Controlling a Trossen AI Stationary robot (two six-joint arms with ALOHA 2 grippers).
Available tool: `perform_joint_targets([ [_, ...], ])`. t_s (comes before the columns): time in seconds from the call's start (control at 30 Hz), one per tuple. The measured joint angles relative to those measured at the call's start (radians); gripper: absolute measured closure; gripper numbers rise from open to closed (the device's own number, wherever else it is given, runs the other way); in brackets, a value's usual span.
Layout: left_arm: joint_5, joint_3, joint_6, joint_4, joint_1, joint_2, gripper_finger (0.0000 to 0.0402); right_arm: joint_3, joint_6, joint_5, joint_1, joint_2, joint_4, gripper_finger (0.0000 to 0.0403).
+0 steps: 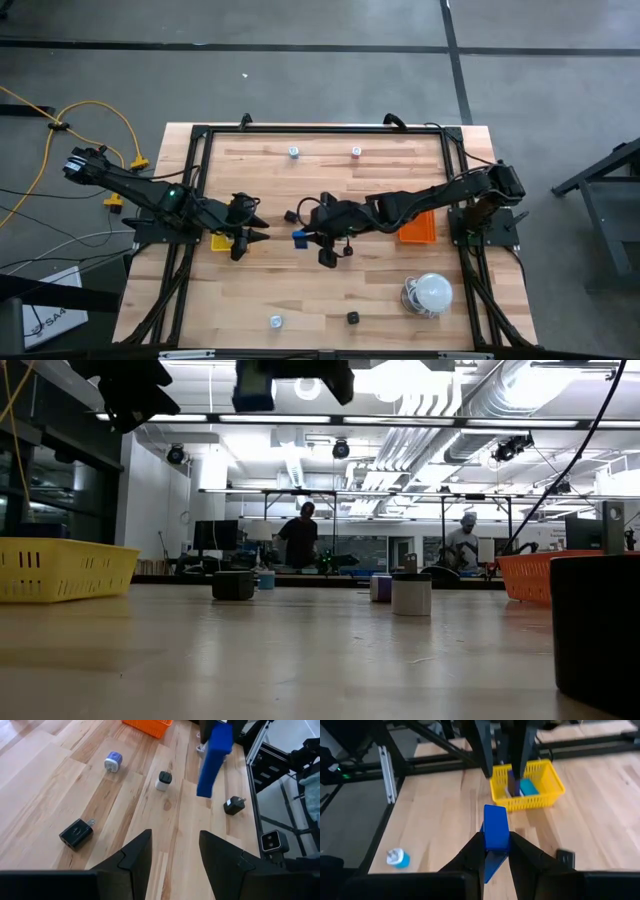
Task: Pick & Place Office items
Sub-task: Put the blue digital timer into the yellow bin
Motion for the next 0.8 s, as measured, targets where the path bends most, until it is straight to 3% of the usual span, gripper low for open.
perform_joint_targets([
  [0.37, -0.001, 0.000, 0.000, 0.012, 0.000, 0.000, 0.0243, 0.000, -0.039, 0.002, 0.000, 0.000, 0.068, 0.0348],
  [0.8, -0.004, 0.000, 0.035, 0.209, 0.000, 0.002, 0.0243, -0.001, -0.083, 0.001, 0.000, 0.000, 0.170, 0.0348],
])
